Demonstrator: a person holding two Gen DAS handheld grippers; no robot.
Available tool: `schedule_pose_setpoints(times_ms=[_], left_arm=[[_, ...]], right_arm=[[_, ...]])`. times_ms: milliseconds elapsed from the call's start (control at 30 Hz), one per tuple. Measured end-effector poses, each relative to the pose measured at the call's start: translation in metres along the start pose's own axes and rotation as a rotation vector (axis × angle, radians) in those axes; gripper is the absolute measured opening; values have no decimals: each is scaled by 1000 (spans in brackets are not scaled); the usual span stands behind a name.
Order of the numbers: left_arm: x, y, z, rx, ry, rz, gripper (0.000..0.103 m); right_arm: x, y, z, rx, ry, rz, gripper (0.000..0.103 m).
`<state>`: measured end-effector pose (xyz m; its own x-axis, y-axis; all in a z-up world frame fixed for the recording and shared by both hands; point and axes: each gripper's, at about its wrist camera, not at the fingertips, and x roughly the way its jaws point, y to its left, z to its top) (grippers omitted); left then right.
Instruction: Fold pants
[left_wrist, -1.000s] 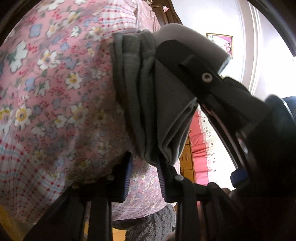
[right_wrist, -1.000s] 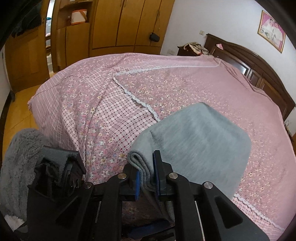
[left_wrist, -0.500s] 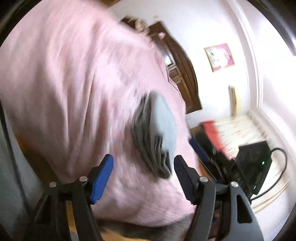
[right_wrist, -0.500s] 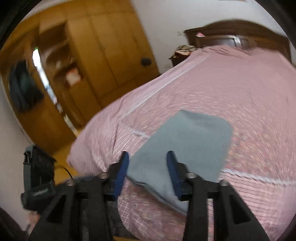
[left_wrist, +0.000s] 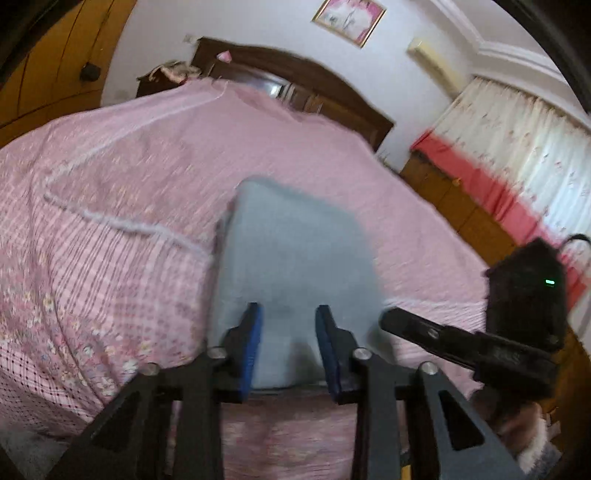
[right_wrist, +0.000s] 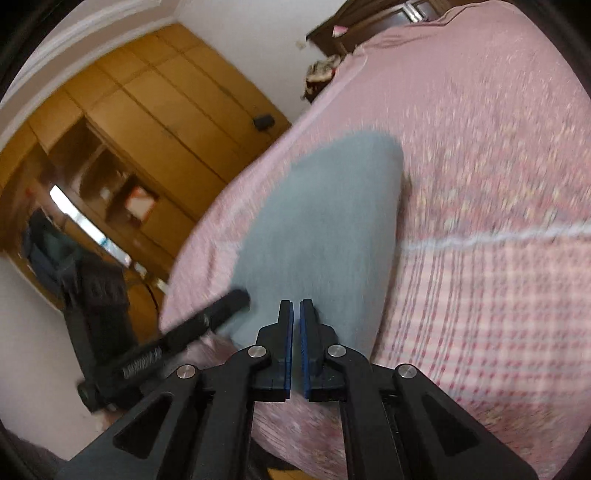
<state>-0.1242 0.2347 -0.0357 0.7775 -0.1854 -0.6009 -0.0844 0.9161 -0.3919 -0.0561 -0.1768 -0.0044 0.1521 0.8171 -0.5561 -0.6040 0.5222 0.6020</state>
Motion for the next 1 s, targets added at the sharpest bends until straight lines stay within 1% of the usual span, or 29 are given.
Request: schedule_pose_setpoints(times_ms=[33, 100, 133, 200, 233, 267, 300, 367, 400, 433, 467, 500, 533, 600, 633, 667, 700, 733, 767, 800, 833, 867, 900, 933, 1000], left_arm=[[5, 3, -3, 3, 7, 14, 14], [6, 13, -6, -17, 17, 2, 13], [8, 13, -7, -20, 15, 2, 11], [5, 14, -9, -5, 5, 15, 10], [1, 14, -10, 1, -2, 26, 10], [2, 0, -13, 12, -12, 33, 10], [-5, -7, -16, 34, -24, 41, 13], [-29, -23, -28, 104, -40, 56, 24], [-36, -33, -34, 159, -41, 69, 37], [-40, -39, -37, 203, -37, 80, 57], [-46, -48, -43, 280, -34, 100, 68], [-51, -56, -48, 372, -38, 125, 80], [-54, -62, -53, 445, -45, 146, 82], [-53, -72, -55, 612, -46, 220, 82], [-50, -75, -58, 696, -46, 275, 82], [-44, -77, -59, 776, -55, 347, 82], [-38, -81, -65, 897, -65, 436, 82], [-32, -83, -72, 1027, -80, 509, 82], [-28, -84, -80, 1131, -100, 558, 82], [-22, -83, -91, 1258, -127, 602, 85], [-14, -80, -100, 1346, -143, 622, 88], [-7, -75, -112, 1448, -154, 637, 89], [-1, -71, -120, 1515, -150, 640, 89], [4, -66, -127, 1569, -137, 639, 89], [12, -56, -136, 1625, -116, 645, 90]], right_arm=[[2, -1, -2, -14, 0, -23, 0], [-1, -2, -1, 1, -5, -16, 0], [-6, -1, -1, 12, -9, -12, 1], [-20, 3, -2, 2, -43, 20, 2], [-28, 8, -4, -16, -62, 33, 2], [-35, 14, -7, -46, -75, 25, 2], [-39, 17, -11, -74, -80, -5, 2], [-50, 23, -22, -132, -100, -107, 2], [-56, 23, -26, -149, -109, -145, 3], [-62, 24, -29, -170, -118, -186, 5], [-68, 26, -32, -196, -126, -217, 7], [-72, 27, -32, -214, -128, -231, 10], [-76, 29, -33, -232, -124, -247, 11], [-81, 28, -37, -242, -122, -269, 12], [-85, 24, -40, -235, -120, -276, 12], [-86, 23, -44, -223, -117, -280, 13], [-86, 23, -46, -215, -113, -284, 13], [-85, 21, -49, -202, -104, -291, 14], [-85, 19, -51, -192, -95, -293, 14], [-83, 19, -54, -186, -88, -293, 14], [-79, 19, -54, -181, -80, -294, 14], [-78, 19, -56, -178, -75, -295, 14], [-77, 19, -56, -176, -70, -295, 14], [-76, 19, -57, -176, -64, -296, 14], [-73, 20, -57, -181, -57, -299, 14]])
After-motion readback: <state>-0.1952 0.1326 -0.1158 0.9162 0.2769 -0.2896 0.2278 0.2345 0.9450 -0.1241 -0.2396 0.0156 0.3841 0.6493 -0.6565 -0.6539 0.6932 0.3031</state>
